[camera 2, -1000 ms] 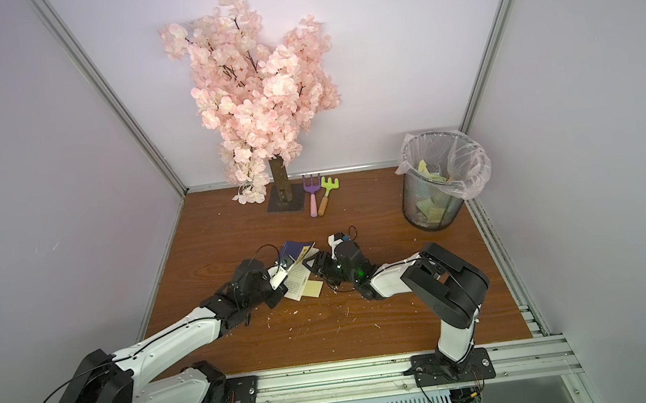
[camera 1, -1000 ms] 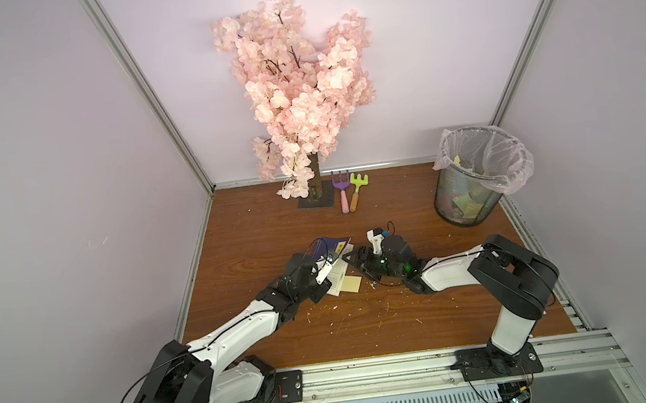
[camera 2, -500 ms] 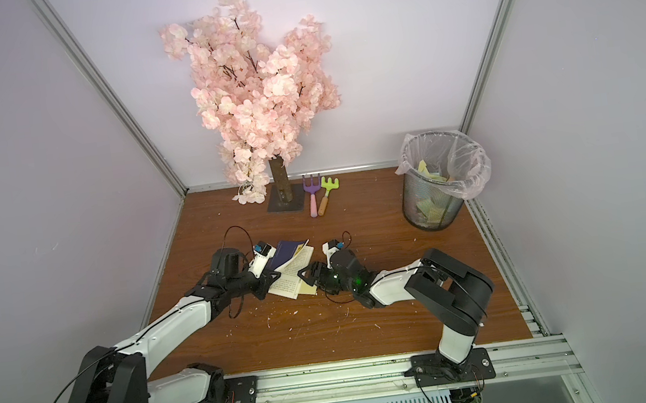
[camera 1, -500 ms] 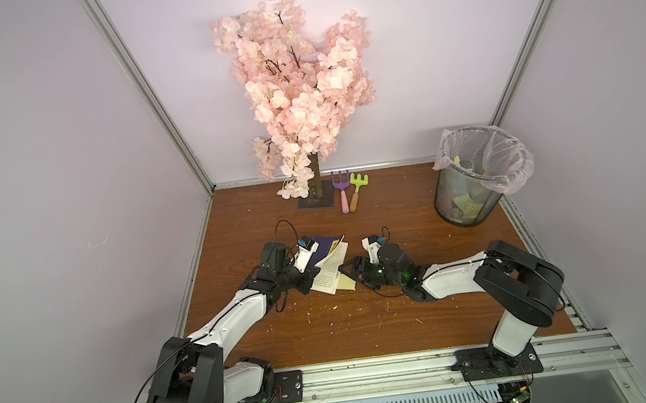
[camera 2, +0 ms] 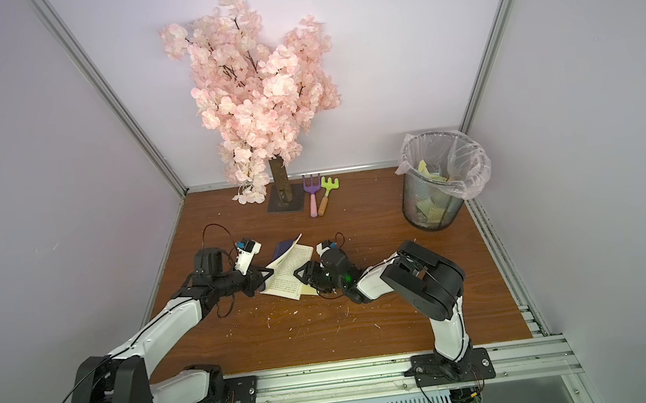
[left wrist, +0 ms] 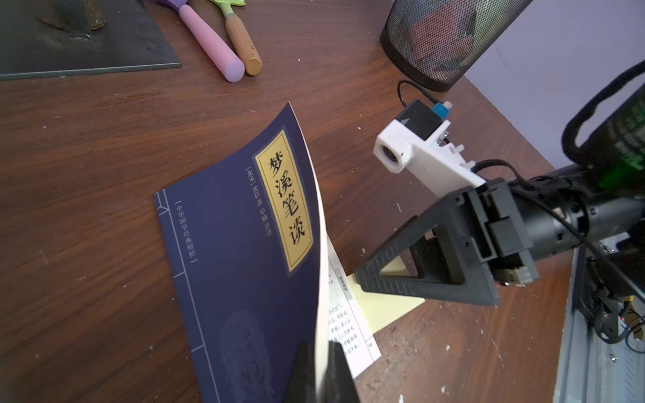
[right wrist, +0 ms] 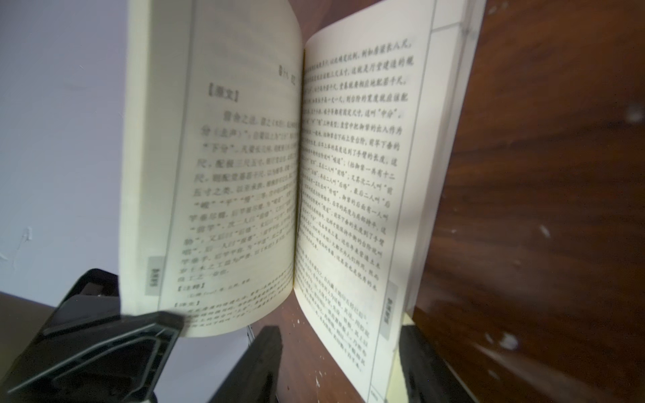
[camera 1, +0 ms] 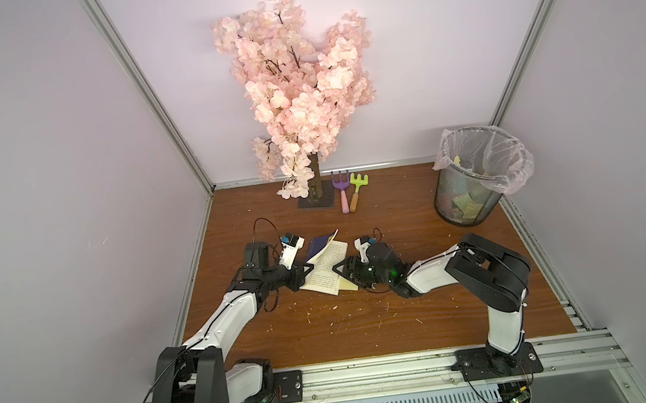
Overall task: Peel off the used sticky note
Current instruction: Turn the page of the book at the center of the board.
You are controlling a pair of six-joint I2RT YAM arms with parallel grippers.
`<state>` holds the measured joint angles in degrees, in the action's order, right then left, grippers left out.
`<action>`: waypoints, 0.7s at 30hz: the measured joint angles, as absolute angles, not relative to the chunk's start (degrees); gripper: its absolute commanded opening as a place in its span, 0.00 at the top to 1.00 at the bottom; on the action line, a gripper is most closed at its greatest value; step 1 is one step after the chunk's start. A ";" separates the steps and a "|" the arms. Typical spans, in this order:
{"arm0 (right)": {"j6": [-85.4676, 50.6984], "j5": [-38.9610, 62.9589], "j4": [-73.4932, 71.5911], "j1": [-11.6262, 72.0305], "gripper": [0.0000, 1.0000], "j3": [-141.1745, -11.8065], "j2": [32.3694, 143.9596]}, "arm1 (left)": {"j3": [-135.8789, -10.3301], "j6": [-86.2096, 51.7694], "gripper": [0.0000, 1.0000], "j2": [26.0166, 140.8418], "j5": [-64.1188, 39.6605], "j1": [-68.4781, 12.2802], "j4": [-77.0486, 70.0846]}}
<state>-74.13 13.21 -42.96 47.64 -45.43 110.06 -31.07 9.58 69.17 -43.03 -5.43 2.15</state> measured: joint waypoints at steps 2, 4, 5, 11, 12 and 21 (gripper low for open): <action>-74.70 13.47 -44.14 47.62 0.42 -45.84 111.09 | -30.94 9.58 0.99 69.17 -43.62 -4.95 2.02; -75.31 13.76 -44.49 47.64 0.41 -46.54 111.79 | -30.59 9.47 0.99 69.17 -43.90 -4.86 1.65; -75.50 14.04 -44.73 47.64 0.41 -46.89 112.16 | -30.37 9.41 0.99 69.17 -43.94 -4.84 1.41; -76.38 14.48 -45.17 47.90 0.40 -47.79 112.97 | -29.87 9.08 0.99 69.17 -43.97 -4.58 0.84; -76.58 14.48 -45.23 47.94 0.39 -47.79 112.99 | -29.87 9.02 0.99 69.17 -43.97 -4.58 0.78; -78.22 14.50 -46.06 48.18 0.38 -47.79 113.10 | -28.88 8.78 0.99 69.21 -43.97 -4.54 -0.45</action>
<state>-78.22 14.50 -46.06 48.18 -47.79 113.10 -28.88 8.78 69.21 -43.97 -4.54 -0.45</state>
